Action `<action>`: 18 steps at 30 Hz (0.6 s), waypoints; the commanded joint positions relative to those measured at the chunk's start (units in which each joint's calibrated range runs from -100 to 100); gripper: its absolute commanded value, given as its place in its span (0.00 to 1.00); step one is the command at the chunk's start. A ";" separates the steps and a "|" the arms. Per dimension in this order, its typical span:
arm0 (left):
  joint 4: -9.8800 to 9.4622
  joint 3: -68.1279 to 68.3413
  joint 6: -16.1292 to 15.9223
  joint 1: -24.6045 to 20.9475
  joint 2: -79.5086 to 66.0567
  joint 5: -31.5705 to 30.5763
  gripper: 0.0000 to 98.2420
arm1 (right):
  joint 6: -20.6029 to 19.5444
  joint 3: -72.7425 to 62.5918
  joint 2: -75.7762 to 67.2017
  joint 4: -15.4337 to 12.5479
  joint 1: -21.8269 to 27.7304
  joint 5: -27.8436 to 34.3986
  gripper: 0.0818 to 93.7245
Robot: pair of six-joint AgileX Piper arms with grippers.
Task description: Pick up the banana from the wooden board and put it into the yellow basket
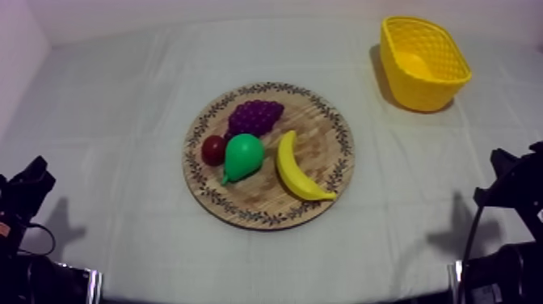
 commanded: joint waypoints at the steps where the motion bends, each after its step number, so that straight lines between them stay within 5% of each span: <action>1: 0.03 -0.01 0.00 0.02 -0.05 0.00 0.00 | 0.00 0.03 0.00 -0.01 0.02 0.01 0.01; 18: 0.03 -0.01 0.02 0.02 -0.05 0.00 0.00 | -0.21 0.03 0.00 -0.01 0.02 0.01 0.01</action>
